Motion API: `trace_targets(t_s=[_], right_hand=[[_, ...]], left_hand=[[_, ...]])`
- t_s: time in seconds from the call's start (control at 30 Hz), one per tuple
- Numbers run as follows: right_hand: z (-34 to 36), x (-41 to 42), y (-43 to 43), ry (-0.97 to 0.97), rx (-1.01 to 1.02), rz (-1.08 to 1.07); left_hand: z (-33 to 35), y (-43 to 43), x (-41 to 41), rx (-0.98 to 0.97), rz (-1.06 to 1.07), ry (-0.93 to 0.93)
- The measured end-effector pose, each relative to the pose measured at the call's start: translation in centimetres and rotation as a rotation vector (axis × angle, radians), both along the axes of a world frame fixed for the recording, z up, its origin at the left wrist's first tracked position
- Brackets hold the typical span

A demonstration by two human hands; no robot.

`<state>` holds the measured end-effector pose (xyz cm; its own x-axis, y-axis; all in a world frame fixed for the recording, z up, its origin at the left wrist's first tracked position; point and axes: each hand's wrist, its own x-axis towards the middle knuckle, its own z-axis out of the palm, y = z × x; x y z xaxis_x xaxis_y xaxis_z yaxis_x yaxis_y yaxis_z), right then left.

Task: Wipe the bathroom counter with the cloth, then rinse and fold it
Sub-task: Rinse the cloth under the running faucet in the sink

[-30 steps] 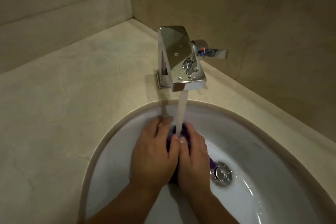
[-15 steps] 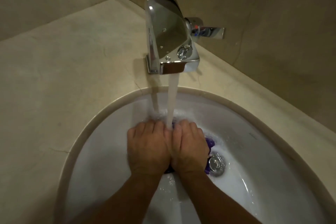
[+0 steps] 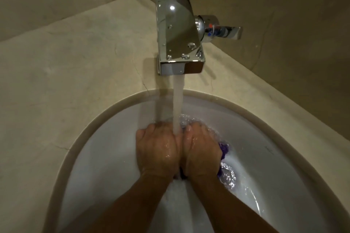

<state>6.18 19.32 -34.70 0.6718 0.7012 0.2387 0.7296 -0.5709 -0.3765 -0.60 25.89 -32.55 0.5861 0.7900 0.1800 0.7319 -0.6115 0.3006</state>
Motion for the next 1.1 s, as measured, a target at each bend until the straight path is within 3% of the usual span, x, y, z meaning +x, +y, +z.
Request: trace_targets(t_s=[0.13, 0.2, 0.27, 0.43, 0.5, 0.57, 0.63, 0.8, 0.97, 1.1], right_hand=[[0.9, -0.1, 0.1, 0.074, 0.101, -0.015], [1.4, 0.1, -0.2, 0.294, 0.093, 0.034], [2.3, 0.1, -0.4, 0.432, 0.224, 0.025], [7.3, -0.7, 0.8, 0.465, 0.554, 0.003], [7.7, -0.5, 0.6, 0.486, 0.582, -0.024], [7.6, -0.9, -0.6, 0.659, 0.635, -0.131], [6.4, -1.1, -2.2, 0.654, 0.590, -0.218], [2.6, -1.0, -4.1, 0.603, 0.353, -0.363], [2.0, -3.3, -1.5, 0.682, 0.450, -0.287], [1.1, -3.3, 0.1, 0.577, 0.443, -0.222]], left_hand=[[0.4, 0.0, -0.2, -0.033, -0.029, -0.013], [0.6, 0.2, -0.7, -0.050, -0.061, -0.070], [1.5, 0.4, -1.0, -0.074, -0.075, -0.152], [7.6, 2.4, -1.4, -0.052, -0.106, -0.388], [8.2, 3.2, -2.6, 0.004, -0.187, -0.361], [7.3, 3.5, -4.0, 0.045, -0.241, -0.205], [5.4, 3.2, -4.9, 0.005, -0.230, -0.116], [2.5, 1.6, -4.8, -0.238, -0.182, -0.255], [0.1, 0.5, -3.9, -0.234, -0.266, -0.325], [-0.9, 0.7, -3.3, -0.223, -0.218, -0.414]])
